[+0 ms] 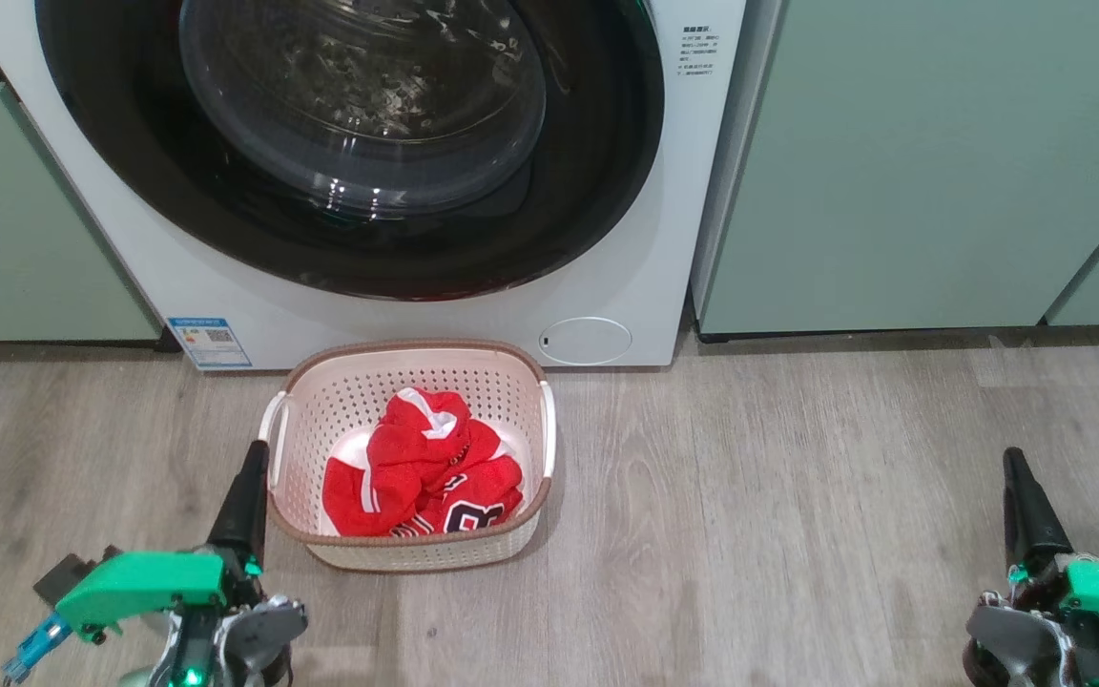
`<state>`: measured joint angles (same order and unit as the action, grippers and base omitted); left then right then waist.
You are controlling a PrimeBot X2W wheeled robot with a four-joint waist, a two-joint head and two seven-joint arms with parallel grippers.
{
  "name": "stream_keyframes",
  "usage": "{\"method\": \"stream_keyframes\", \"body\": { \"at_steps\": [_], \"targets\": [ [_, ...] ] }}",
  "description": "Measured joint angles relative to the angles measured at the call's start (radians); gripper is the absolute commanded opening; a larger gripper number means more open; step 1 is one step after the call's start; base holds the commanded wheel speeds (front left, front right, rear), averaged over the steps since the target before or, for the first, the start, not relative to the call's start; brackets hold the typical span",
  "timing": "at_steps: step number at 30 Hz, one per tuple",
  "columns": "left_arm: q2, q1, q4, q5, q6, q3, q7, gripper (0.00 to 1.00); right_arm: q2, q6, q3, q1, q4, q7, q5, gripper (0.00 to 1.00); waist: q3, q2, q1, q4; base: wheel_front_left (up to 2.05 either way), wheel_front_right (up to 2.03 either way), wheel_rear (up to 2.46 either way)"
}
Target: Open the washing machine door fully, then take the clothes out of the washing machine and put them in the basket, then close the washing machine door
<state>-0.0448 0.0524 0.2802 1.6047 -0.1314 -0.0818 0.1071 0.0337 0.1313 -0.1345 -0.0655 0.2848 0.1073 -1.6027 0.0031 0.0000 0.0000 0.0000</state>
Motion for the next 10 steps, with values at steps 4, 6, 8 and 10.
{"method": "stream_keyframes", "body": {
  "at_steps": [4, 6, 8, 10],
  "targets": [
    [0.000, 0.000, 0.000, 0.000, 0.000, 0.000, 0.000, 0.00, 0.000, 0.000, 0.000, 0.000, 0.000, 0.000, 0.000, 0.00, 0.000, 0.0000, 0.0000, 0.000, 0.00, 0.00, 0.00],
    [0.000, 0.000, 0.000, 0.000, 0.000, 0.000, 0.000, 0.00, 0.000, 0.000, 0.000, 0.000, 0.000, 0.000, 0.000, 0.00, 0.000, 0.0000, 0.0000, 0.000, 0.00, 0.00, 0.00],
    [0.000, 0.000, 0.000, 0.000, 0.000, 0.000, 0.000, 0.00, 0.000, 0.000, 0.000, 0.000, 0.000, 0.000, 0.000, 0.00, 0.000, 0.0000, 0.0000, 0.000, 0.00, 0.00, 0.00],
    [0.000, 0.000, 0.000, 0.000, 0.000, 0.000, 0.000, 0.00, 0.000, 0.000, 0.000, 0.000, 0.000, 0.000, 0.000, 0.00, 0.000, 0.0000, 0.0000, 0.000, 0.00, 0.00, 0.00]
  ]
}}
